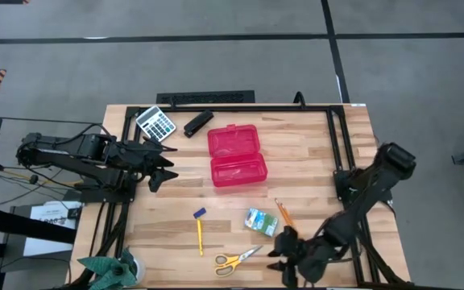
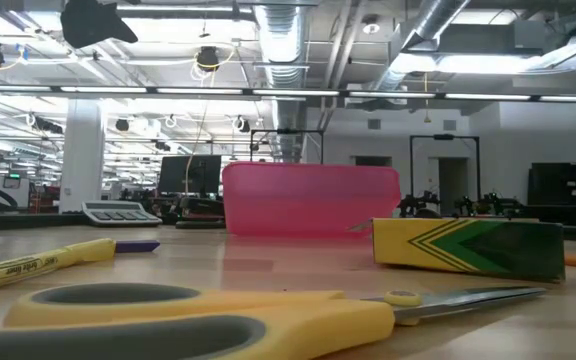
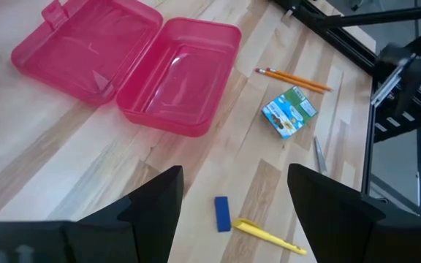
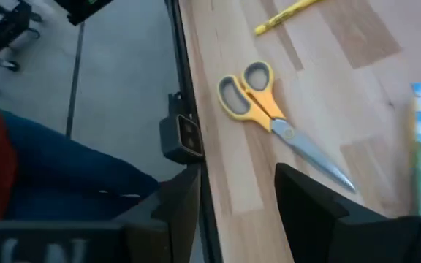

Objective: Pack school essentials
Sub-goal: Put the yellow scissors into the red supply box

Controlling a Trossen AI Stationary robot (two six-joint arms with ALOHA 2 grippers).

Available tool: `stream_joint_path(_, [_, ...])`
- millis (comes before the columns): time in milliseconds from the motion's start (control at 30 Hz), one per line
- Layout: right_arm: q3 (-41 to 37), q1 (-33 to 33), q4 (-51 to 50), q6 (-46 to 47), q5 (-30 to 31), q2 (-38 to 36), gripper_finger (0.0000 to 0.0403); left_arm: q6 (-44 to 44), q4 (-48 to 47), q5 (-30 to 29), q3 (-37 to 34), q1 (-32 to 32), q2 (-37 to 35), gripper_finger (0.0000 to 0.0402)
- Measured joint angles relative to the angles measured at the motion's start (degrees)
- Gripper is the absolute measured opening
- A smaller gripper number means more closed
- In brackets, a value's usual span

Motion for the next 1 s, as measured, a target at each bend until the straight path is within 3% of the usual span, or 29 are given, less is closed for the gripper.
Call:
stream_joint_path(133, [-0.09, -1.32, 1.85, -8.43, -1.11, 5.34, 0.0214, 0.95, 0.00, -0.50, 0.00, 0.00, 0.00, 0.0242])
stream_joint_path(333, [-0.15, -5.70, 1.47, -22.54, -10.55, 10.17, 0.0238, -0.10, 1.42, -1.19, 0.00, 0.00, 0.00, 0.0242])
stream_joint_path(433, [-1.71, -6.95, 3.37, -32.09, -12.04, 10.43, 0.0234, -0.65, 3.39, -3.68, 0.00, 0.00, 0.00, 0.0242])
stream_joint_path(533, [-8.63, -6.17, 9.62, -37.69, -13.93, 7.48, 0.0226, -1.26, 6.05, -7.44, 0.00, 0.00, 0.00, 0.0242])
stream_joint_path(700, [-25.86, -1.52, 19.50, -29.68, -13.88, -4.13, 0.0212, -2.26, 10.95, -13.29, 0.00, 0.00, -0.02, 0.0242])
stream_joint_path(800, [-33.34, 1.77, 28.27, -29.60, -12.17, -10.22, 0.0204, -2.25, 12.34, -16.95, 0.00, 0.00, 0.00, 0.0242])
stream_joint_path(1000, [-36.30, 4.44, 31.50, -37.34, -3.25, -9.62, 0.0205, -5.32, 12.92, -22.59, 0.00, 0.02, -0.02, 0.0242])
